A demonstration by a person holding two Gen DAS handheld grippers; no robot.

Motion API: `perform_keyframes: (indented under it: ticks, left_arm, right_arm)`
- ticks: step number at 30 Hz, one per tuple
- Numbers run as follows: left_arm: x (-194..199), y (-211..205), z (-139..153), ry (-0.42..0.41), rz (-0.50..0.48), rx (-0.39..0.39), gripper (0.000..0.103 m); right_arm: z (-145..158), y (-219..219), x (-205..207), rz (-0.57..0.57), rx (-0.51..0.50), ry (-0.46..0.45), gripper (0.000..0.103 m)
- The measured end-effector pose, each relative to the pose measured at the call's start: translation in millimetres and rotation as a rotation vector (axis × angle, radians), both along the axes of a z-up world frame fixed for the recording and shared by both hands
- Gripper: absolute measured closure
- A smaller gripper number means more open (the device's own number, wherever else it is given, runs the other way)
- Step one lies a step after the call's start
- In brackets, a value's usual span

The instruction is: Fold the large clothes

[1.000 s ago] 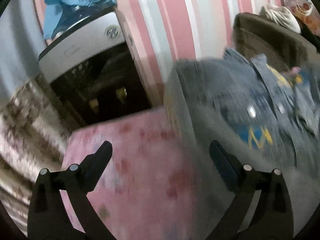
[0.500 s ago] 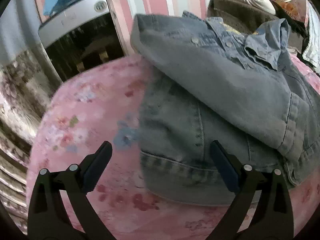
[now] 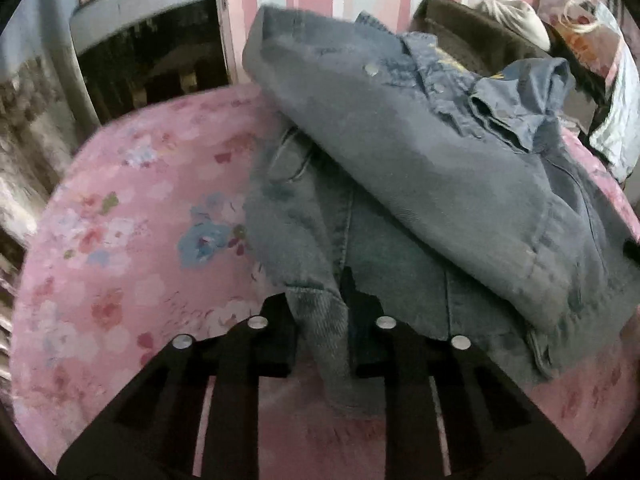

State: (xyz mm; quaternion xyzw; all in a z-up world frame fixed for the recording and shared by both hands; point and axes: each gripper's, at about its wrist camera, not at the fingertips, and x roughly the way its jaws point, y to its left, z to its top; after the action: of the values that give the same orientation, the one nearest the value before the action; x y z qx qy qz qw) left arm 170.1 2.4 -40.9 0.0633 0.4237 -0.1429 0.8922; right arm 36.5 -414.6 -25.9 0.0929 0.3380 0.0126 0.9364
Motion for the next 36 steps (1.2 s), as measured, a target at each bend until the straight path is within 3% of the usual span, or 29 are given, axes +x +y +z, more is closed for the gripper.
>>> perform_keyframes:
  ticks: [6, 16, 20, 21, 22, 23, 24, 25, 30, 36]
  left_arm:
    - [-49.8, -6.7, 37.5, -0.058, 0.003, -0.062, 0.091]
    - [-150.5, -19.3, 65.9, -0.058, -0.008, -0.193, 0.092]
    - [-180.4, -16.6, 66.0, -0.062, 0.007, -0.173, 0.09]
    - [-182.0, -15.4, 63.0, -0.046, 0.01, -0.153, 0.082]
    - [-183.8, -14.1, 60.8, -0.038, 0.017, -0.127, 0.067]
    - [-188.0, -8.5, 61.4, -0.055, 0.046, -0.118, 0.056]
    - [-191.1, -3.4, 63.0, -0.071, 0.074, -0.116, 0.026]
    - [-193.9, 0.3, 66.6, -0.088, 0.091, -0.115, 0.009]
    - [-193.6, 4.3, 82.3, -0.133, 0.096, -0.098, 0.004]
    - [-172.3, -20.3, 75.3, -0.082, 0.042, -0.151, 0.003]
  right_arm:
    - [31.1, -19.5, -12.8, -0.023, -0.03, -0.078, 0.093]
    - [73.3, -58.9, -69.6, -0.027, -0.053, -0.182, 0.094]
    - [69.5, -60.7, -93.7, 0.015, -0.047, -0.159, 0.093]
    - [68.1, -61.1, -99.3, 0.003, -0.052, -0.168, 0.092]
    - [68.2, -63.9, -108.0, -0.023, -0.063, -0.186, 0.077]
    - [68.6, -67.0, -114.2, -0.032, -0.065, -0.193, 0.053]
    - [68.6, -68.1, -117.0, -0.034, -0.061, -0.201, 0.046]
    - [69.0, -71.8, -120.8, -0.047, -0.059, -0.209, 0.046]
    - [70.8, -73.3, -117.5, -0.033, -0.055, -0.202, 0.046]
    - [75.4, -52.9, -106.5, 0.015, -0.037, -0.215, 0.044]
